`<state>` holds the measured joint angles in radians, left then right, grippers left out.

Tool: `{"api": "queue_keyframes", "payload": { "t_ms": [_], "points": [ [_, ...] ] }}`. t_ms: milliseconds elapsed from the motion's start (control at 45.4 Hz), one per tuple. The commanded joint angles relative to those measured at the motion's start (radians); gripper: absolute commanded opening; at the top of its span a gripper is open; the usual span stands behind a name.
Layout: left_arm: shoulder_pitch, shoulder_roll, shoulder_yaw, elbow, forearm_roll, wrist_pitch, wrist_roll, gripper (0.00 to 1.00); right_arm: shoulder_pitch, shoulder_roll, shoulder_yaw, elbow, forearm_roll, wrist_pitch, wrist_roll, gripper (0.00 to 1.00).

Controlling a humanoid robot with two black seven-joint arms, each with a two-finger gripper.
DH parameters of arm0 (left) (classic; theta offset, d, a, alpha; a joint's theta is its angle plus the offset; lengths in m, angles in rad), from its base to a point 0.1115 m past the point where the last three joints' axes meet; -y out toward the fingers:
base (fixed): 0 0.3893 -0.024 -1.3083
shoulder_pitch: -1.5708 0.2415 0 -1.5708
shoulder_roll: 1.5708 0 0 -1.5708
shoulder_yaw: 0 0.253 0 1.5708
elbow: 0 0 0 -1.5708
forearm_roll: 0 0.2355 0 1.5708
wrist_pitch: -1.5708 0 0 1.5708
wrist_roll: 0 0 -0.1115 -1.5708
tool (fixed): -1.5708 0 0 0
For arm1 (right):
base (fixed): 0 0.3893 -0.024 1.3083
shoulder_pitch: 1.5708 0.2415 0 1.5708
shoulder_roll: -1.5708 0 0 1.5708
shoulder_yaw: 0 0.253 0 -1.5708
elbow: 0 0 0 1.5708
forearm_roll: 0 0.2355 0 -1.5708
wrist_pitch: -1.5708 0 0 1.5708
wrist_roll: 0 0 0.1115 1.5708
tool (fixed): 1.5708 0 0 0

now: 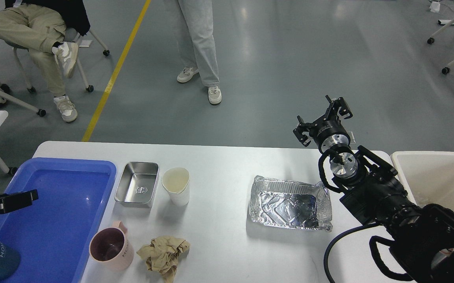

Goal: Tidy desktop
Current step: 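Reach the left gripper to the pink mug and grasp its rim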

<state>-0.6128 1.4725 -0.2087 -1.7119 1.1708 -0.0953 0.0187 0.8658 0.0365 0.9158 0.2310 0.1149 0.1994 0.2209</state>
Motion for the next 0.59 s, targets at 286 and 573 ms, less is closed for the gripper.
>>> {"api": "queue_keyframes", "payload": {
  "t_ms": [286,573],
  "points": [
    [0.005,0.054,0.048,0.0,0.006,-0.017,-0.267,0.9,-0.001,0.008,0.0,-0.001,0.0,0.0,0.0,1.0],
    [-0.008,0.124,0.048,-0.021,-0.017,-0.073,-0.2,0.91,-0.004,0.014,0.0,-0.001,-0.001,0.0,0.0,1.0]
  ]
}}
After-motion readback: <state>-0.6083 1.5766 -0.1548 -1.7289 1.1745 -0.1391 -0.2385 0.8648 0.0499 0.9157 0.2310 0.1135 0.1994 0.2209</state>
